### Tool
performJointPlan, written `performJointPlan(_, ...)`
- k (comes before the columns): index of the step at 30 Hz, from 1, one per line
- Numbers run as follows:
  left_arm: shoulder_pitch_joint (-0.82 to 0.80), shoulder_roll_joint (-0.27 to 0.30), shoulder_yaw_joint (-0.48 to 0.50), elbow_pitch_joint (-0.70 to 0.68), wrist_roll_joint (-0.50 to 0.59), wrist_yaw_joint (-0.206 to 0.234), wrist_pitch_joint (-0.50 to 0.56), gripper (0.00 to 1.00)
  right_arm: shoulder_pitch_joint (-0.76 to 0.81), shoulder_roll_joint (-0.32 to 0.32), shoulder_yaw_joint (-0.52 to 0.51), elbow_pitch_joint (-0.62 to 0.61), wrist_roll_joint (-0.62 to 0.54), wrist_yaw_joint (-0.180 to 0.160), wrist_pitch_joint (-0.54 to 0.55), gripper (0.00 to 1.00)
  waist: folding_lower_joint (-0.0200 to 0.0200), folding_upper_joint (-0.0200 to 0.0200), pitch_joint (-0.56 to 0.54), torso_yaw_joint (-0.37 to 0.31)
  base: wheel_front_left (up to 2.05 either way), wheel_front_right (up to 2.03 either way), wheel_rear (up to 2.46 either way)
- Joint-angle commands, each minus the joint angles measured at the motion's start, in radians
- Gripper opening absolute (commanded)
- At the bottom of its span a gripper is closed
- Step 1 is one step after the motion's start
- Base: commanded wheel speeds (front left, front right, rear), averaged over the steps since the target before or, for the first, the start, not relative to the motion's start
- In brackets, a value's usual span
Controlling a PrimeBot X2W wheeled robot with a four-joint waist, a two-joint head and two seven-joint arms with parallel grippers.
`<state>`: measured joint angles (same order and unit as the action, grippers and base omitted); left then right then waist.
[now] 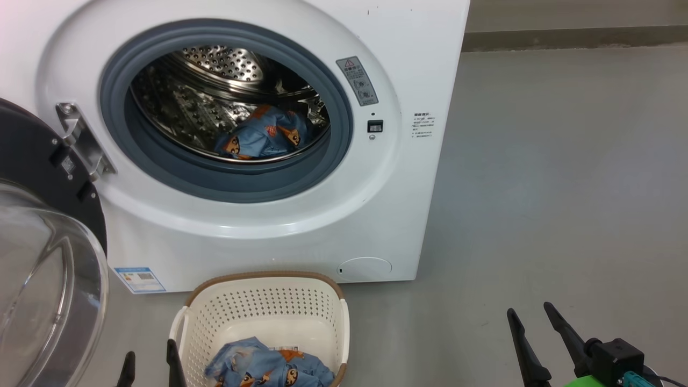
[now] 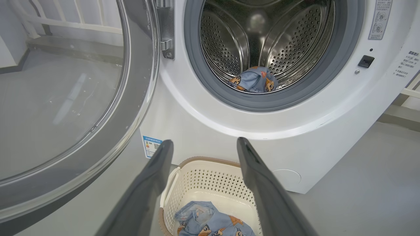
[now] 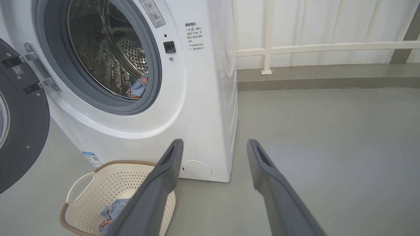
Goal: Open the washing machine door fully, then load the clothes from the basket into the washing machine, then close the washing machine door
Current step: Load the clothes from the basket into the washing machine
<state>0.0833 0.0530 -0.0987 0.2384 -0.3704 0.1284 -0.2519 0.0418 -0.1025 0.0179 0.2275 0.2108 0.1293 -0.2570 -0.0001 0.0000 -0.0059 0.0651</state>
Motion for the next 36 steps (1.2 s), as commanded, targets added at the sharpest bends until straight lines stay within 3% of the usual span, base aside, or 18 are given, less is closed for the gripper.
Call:
performJointPlan(1,-0.008,0.012,0.028,-0.028,-0.006,0.009,-0.006,1.0,-0.004,-0.011,0.019,-0.019,-0.016,0.001,-0.005,1.0,0.0001,0.0,-0.001,0.0,0.0,0.0,0.0)
performJointPlan(14,-0.008,0.016,0.017,-0.031,-0.011,0.012,-0.005,1.0,-0.008,-0.004,0.019,-0.014,-0.019,0.001,-0.005,1.0,0.0001,0.0,0.007,-0.012,0.0,0.0,0.0)
performJointPlan(23,-0.025,0.024,0.005,-0.028,-0.013,0.009,0.007,1.0,-0.025,-0.005,0.029,-0.023,-0.018,0.001,-0.005,1.0,0.0001,0.0,0.039,-0.06,0.0,0.0,0.0)
performJointPlan(36,-0.179,0.063,-0.03,0.029,-0.016,0.018,0.22,1.0,-0.094,0.019,0.047,-0.048,-0.014,0.001,-0.005,1.0,0.0001,0.0,0.153,-0.153,0.0,0.0,0.0)
